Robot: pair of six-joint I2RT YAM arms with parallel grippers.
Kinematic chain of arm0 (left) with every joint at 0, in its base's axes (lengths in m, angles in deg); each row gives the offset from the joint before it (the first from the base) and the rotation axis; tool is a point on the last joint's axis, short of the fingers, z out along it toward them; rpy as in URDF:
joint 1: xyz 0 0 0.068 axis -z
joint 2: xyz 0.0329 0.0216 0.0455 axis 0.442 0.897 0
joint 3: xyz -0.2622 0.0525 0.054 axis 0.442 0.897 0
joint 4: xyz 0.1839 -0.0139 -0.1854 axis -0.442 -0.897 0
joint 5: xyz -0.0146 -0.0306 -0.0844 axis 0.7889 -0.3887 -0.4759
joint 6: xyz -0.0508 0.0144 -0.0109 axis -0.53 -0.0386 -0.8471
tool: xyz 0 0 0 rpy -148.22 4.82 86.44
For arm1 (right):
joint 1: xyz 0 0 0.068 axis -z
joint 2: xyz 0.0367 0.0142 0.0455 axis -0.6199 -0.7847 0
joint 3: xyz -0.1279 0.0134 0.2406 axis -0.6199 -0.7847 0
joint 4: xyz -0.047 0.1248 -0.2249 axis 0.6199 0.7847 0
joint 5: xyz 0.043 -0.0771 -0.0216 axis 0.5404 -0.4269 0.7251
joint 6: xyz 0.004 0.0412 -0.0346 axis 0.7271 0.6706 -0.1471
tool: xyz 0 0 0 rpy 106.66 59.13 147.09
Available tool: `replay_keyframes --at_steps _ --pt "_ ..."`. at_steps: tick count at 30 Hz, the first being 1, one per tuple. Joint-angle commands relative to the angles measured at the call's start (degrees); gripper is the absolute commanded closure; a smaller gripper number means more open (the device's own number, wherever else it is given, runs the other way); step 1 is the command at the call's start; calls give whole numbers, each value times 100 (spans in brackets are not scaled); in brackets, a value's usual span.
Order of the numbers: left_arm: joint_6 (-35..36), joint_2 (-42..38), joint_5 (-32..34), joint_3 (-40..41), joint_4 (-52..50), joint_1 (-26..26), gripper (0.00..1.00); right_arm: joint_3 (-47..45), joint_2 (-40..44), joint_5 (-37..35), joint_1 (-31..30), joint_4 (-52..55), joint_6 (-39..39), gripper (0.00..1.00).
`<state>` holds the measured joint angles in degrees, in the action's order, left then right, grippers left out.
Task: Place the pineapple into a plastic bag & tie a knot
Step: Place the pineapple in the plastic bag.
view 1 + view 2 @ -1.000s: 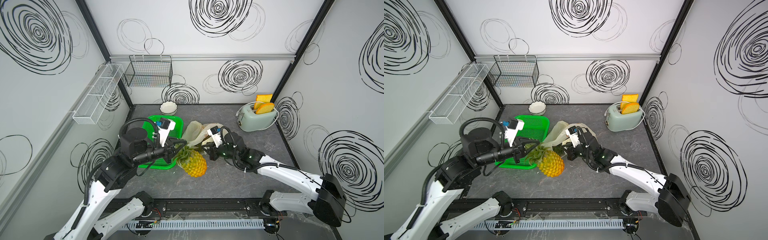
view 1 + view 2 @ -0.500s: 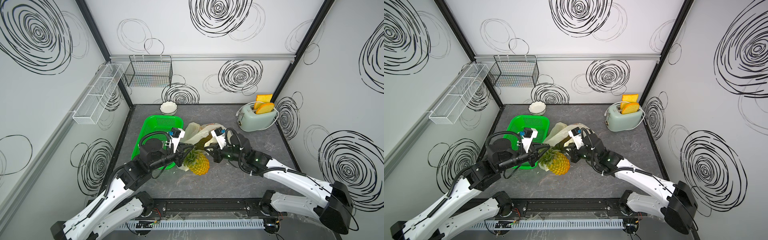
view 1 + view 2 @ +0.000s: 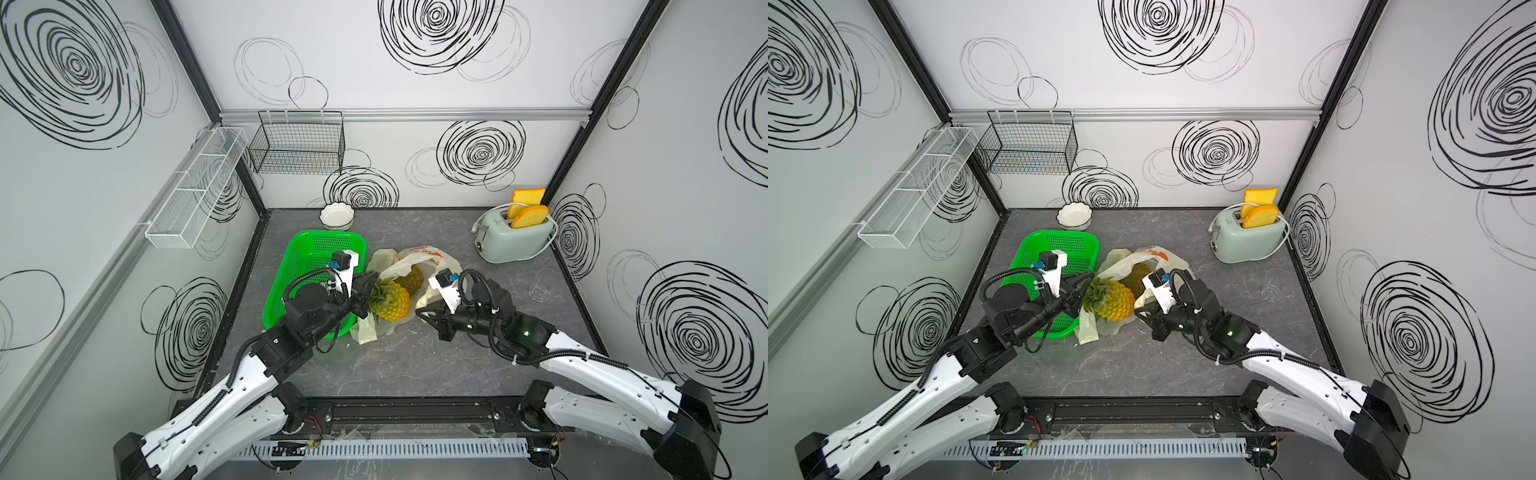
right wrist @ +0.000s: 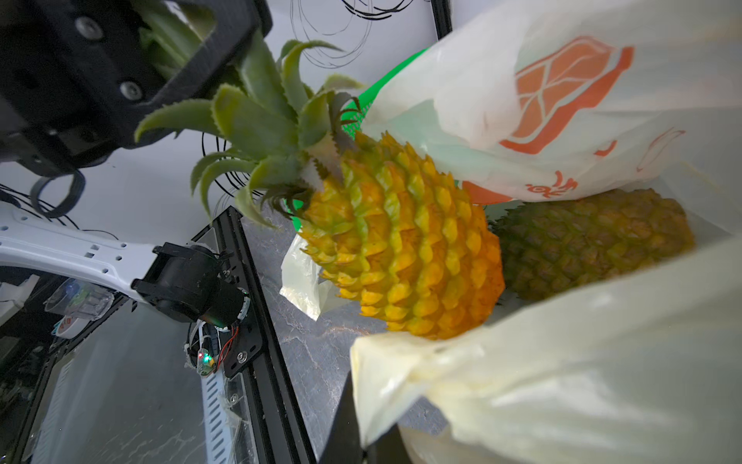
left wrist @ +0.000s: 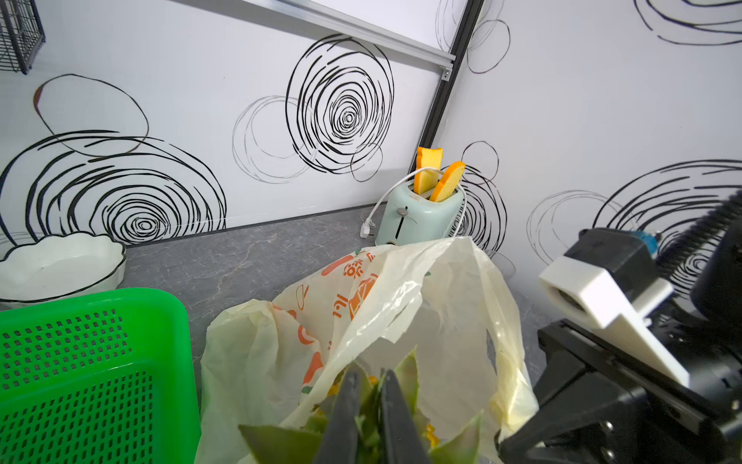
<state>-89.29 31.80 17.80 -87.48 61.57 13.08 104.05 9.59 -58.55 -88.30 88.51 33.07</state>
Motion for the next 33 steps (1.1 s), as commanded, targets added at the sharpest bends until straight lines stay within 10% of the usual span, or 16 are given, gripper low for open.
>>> replay_keyframes --at_steps 1,13,33 --pt "-468 -54 326 328 2235 4 100 -38 26 295 43 -267 171 100" --pt "101 912 892 1277 5747 717 100 -213 160 390 153 -1080 1058 100" --pt "1131 3791 580 178 8686 1004 100 -553 607 -380 324 -1133 1343 100"
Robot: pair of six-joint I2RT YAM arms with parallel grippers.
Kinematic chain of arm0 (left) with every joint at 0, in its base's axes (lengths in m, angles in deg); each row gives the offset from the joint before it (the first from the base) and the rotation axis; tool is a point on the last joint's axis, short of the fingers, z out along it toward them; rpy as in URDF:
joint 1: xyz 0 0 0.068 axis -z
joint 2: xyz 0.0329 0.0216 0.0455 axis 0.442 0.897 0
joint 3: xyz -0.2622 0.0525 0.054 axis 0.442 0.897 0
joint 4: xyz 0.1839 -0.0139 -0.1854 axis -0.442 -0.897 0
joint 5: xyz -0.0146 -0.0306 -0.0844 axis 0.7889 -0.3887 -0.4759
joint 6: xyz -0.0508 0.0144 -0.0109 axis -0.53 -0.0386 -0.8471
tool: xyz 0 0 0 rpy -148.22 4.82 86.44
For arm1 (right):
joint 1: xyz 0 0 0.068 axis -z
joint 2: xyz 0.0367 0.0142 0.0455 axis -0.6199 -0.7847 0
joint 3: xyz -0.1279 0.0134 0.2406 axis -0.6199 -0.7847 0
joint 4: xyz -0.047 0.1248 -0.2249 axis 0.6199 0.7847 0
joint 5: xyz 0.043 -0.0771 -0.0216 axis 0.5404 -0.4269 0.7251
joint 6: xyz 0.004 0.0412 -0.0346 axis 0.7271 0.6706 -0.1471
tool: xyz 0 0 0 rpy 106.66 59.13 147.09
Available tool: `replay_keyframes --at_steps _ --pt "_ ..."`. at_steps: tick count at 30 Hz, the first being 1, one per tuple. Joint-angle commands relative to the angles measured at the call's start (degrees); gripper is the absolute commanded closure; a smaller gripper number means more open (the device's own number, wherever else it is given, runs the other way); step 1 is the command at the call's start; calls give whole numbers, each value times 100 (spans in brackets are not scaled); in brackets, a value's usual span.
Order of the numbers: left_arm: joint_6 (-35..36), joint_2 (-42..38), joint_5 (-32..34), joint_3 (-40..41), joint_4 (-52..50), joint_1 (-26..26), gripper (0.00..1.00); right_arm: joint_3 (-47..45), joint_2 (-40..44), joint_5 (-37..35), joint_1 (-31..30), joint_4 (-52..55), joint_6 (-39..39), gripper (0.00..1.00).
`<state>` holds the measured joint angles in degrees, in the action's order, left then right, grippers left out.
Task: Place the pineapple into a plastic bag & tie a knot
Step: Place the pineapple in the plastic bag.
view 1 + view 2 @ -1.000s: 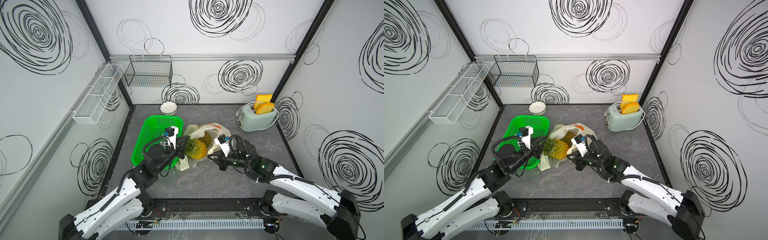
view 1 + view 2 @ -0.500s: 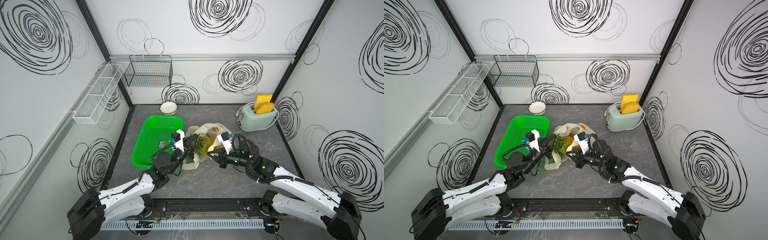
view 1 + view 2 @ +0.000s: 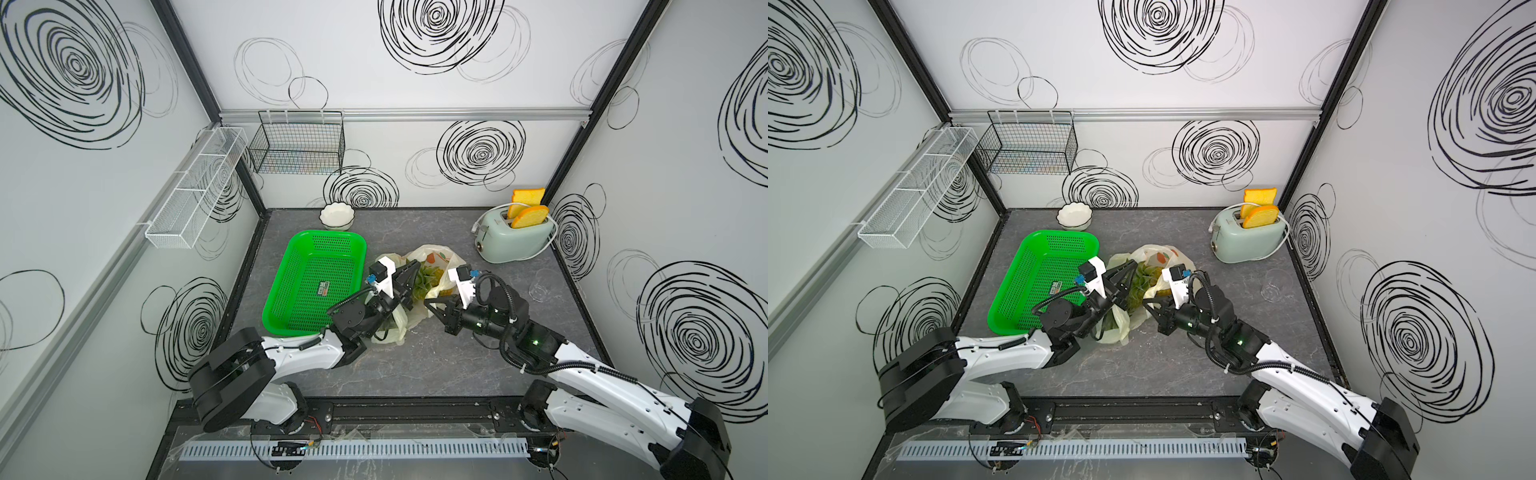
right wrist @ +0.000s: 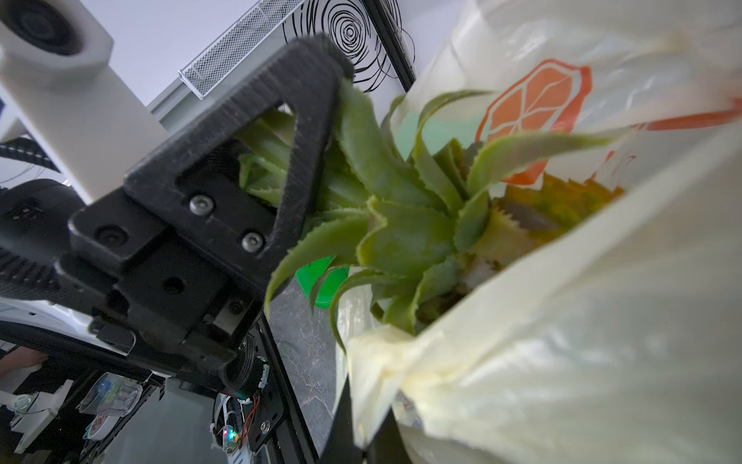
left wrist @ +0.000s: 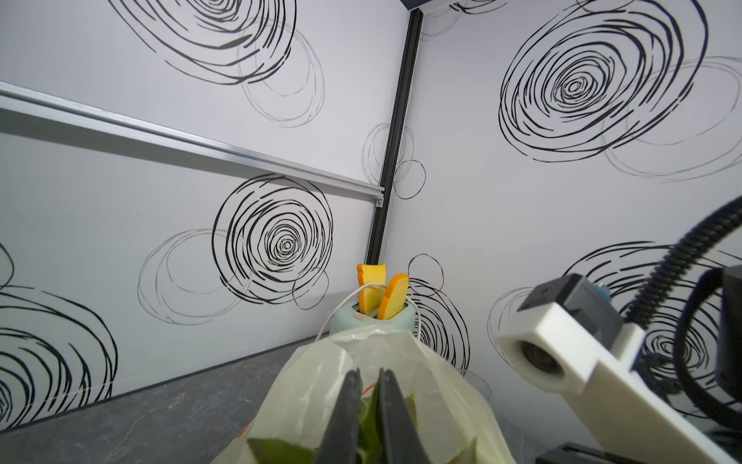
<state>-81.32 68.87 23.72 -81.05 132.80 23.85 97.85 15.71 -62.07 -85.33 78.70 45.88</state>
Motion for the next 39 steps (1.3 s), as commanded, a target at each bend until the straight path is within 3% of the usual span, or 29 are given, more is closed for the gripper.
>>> replay_keyframes --at_steps 1,12,16,20,24,27,30,35,39 --pt "353 185 -12 -538 1606 -86 100 73 -21 -22 27 -146 57 100" --pt "548 1776 -518 -1330 1881 -58 100 84 -25 109 186 -106 118 100" --pt "436 2186 -643 -1187 2028 -45 100 1 87 163 251 -82 242 100" --pt "695 2093 -682 -812 1950 -4 98 -59 189 141 338 -41 273 100" --pt "1011 1875 -886 -367 1815 -59 79 -145 267 111 396 -30 292 100" --pt "1235 1631 -1100 -10 1624 -60 53 -164 289 -39 435 89 299 100" --pt "1209 1367 -1288 311 1467 -76 37 -87 189 -148 474 390 264 100" --pt "1085 549 -1615 819 1022 -54 20 -15 85 -63 510 463 199 100" --pt "1384 -748 -1886 911 -880 118 10 12 89 -15 519 447 164 100"
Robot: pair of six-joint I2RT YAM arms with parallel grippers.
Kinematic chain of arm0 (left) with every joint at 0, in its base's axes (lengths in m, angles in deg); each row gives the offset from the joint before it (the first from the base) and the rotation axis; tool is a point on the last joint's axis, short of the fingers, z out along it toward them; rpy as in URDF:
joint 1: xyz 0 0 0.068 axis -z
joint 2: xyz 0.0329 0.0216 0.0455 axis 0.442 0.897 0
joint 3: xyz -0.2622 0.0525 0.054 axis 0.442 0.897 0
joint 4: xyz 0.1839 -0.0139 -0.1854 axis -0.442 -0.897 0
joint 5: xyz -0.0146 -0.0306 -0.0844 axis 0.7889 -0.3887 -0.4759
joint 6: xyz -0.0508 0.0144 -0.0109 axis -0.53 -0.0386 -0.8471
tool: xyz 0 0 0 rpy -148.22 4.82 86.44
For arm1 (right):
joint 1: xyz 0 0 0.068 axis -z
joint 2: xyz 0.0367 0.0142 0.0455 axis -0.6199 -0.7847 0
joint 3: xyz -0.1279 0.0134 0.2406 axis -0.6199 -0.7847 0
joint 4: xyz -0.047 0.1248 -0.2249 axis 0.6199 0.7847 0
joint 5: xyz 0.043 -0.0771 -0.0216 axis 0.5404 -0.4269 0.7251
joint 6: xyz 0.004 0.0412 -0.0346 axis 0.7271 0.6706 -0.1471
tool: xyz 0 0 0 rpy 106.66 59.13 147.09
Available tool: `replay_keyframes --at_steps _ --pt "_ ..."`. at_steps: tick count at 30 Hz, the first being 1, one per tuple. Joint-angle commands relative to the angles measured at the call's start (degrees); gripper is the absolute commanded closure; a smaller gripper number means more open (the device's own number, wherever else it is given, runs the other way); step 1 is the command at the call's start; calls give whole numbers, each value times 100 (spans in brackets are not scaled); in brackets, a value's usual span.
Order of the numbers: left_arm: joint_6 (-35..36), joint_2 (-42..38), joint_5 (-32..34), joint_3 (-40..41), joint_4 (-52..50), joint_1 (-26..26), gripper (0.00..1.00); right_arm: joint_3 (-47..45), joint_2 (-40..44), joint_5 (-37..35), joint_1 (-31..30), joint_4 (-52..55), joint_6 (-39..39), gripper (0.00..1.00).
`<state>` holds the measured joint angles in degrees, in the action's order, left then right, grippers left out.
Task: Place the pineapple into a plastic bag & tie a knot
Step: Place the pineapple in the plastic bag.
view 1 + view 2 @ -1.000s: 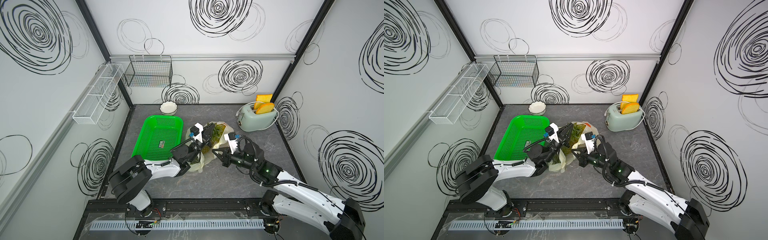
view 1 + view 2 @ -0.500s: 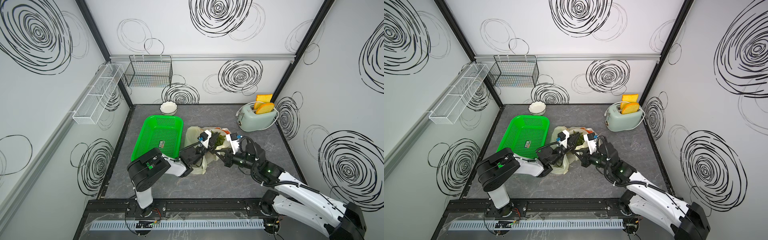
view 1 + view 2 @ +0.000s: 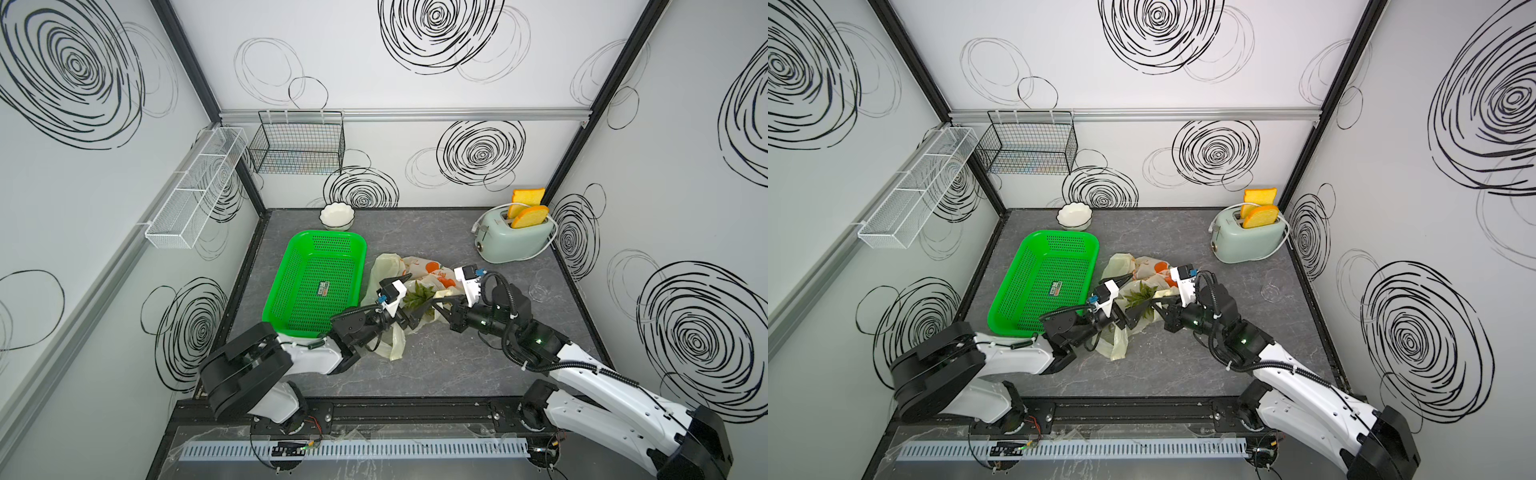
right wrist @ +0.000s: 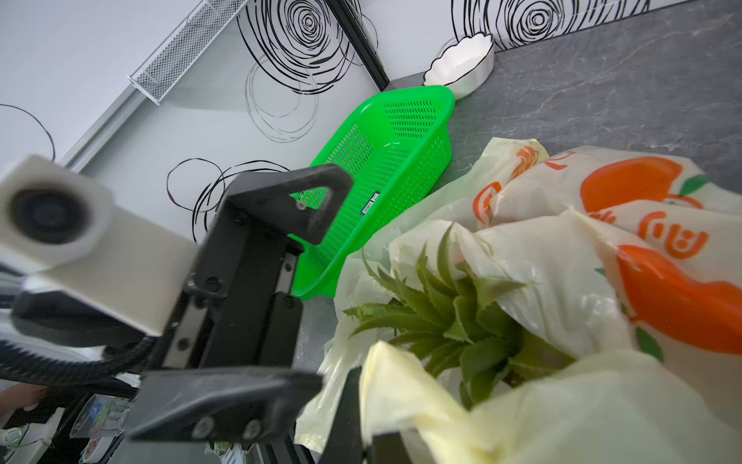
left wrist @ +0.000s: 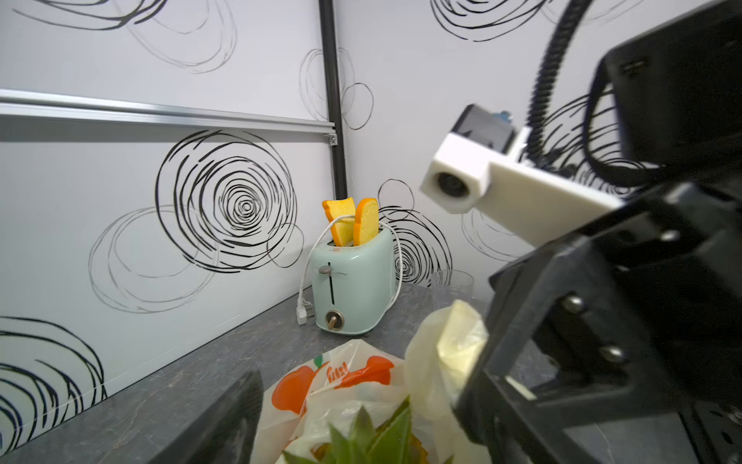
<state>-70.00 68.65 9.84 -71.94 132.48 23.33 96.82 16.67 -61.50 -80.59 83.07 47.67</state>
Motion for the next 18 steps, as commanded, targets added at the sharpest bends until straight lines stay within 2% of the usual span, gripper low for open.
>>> replay_keyframes --at_steps 1,7,10,14,18 --pt "307 -1036 -559 -8 -1318 205 10 114 8 -75 44 5 -25 100" --pt "237 -2609 -200 -145 -3845 283 9 111 -22 89 42 -43 -106 100" --pt "-414 -3086 513 -577 -5476 271 7 249 -64 188 48 148 -195 100" --pt "-1394 -3241 631 -1455 -7768 277 7 387 -48 257 53 463 -375 100" --pt "-2074 -2963 533 -2225 -9697 342 9 380 22 203 56 615 -390 100"
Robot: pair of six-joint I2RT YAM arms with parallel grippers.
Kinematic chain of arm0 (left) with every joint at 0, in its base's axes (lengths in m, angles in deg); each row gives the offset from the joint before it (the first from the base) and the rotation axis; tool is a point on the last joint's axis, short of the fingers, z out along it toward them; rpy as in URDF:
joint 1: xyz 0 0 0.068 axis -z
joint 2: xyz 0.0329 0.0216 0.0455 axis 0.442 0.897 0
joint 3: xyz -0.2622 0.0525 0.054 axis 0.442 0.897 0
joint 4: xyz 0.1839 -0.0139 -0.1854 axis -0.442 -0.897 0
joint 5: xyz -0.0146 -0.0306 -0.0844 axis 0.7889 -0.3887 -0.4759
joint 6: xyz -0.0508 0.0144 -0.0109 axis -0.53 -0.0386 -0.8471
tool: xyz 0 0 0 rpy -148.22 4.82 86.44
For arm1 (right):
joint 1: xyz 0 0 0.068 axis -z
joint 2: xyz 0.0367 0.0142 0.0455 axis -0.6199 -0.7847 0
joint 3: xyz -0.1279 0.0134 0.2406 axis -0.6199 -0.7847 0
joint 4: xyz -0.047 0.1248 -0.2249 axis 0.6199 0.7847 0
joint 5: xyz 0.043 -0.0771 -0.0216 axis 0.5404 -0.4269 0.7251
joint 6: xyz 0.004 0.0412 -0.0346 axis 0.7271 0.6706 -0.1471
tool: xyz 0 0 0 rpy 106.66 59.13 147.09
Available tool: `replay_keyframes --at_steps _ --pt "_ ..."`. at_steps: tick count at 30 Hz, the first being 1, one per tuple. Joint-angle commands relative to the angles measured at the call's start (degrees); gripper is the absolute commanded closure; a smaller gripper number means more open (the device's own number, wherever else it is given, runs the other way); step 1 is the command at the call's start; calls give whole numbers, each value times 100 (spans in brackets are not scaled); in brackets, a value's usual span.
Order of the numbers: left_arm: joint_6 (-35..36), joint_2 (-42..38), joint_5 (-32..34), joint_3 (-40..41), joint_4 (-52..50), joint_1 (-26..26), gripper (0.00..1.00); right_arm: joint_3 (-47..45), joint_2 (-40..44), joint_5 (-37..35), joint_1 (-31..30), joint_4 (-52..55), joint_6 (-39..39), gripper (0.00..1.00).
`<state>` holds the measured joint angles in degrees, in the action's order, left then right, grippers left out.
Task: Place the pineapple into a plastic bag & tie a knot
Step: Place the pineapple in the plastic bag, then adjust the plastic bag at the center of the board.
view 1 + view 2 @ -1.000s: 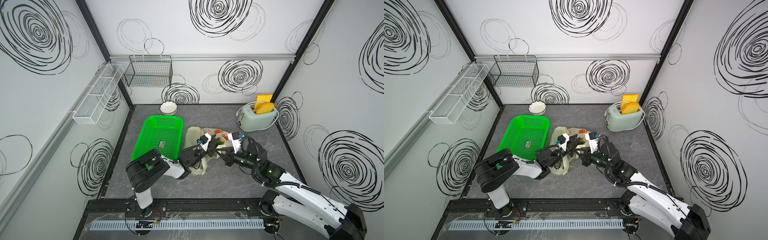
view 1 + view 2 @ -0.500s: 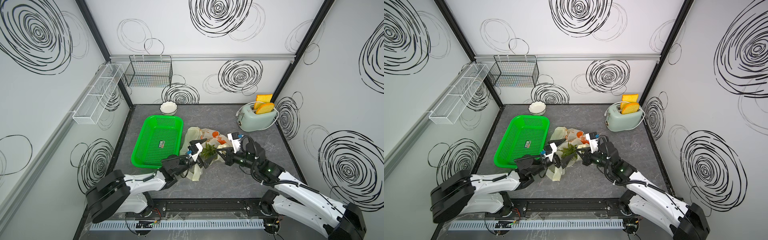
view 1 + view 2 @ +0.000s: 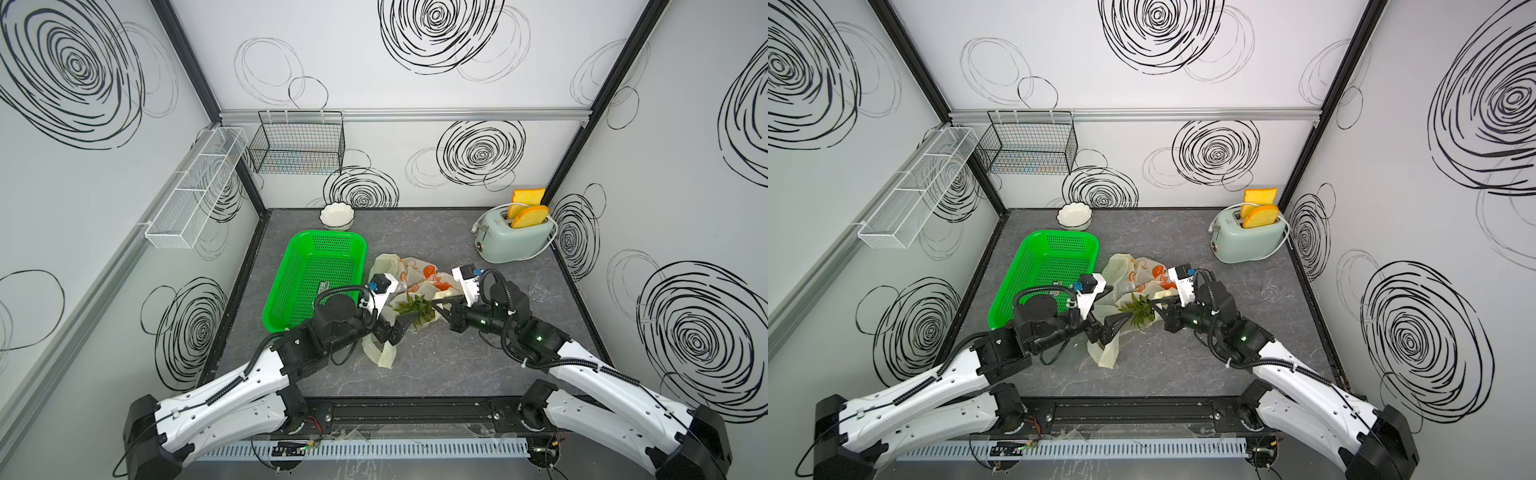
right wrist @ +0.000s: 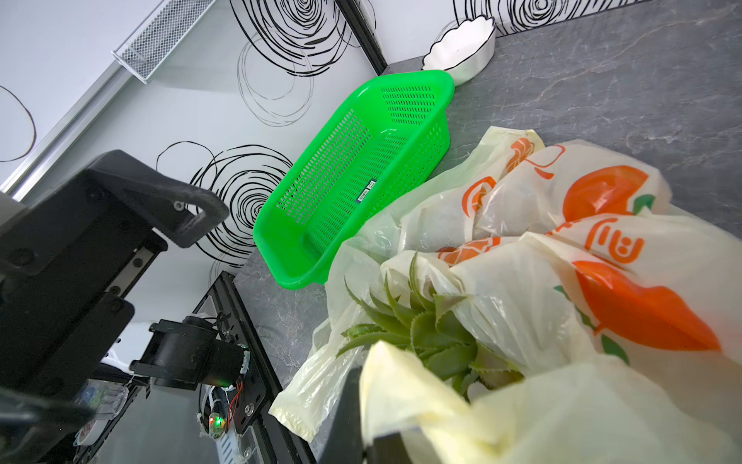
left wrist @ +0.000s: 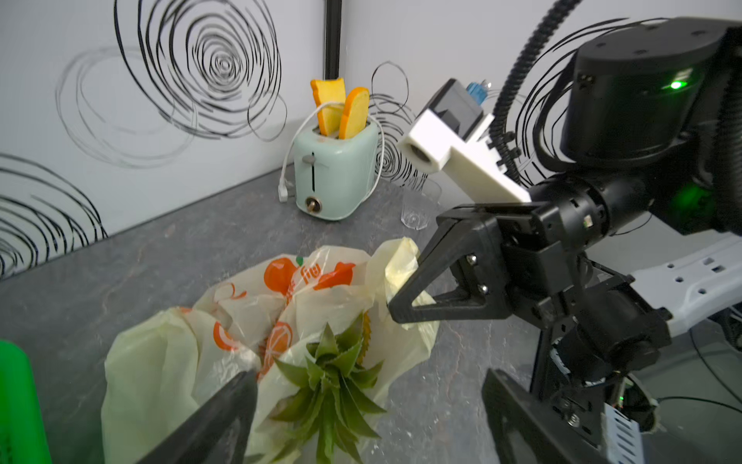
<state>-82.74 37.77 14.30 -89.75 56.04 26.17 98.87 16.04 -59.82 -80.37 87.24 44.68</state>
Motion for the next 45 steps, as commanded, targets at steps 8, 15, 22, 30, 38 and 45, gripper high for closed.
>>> replay_keyframes --at_steps 8,15,22,30,38,45 --pt "-1685 514 -126 -554 -2997 827 10 26 235 118 32 312 125 100" --pt "-1955 1594 1097 -732 -3567 1256 7 155 396 164 40 681 71 100" --pt "-2048 2280 2062 -561 -3322 1246 8 -51 649 110 49 436 58 100" --pt "-2030 2517 2178 -574 -3189 1314 54 -148 794 5 55 361 50 100" --pt "-1762 1490 1800 -1466 -3638 1312 100 348 801 -195 84 869 -107 100" --pt "-2012 1226 473 -3351 -3554 886 100 1815 716 -749 93 1885 -638 100"
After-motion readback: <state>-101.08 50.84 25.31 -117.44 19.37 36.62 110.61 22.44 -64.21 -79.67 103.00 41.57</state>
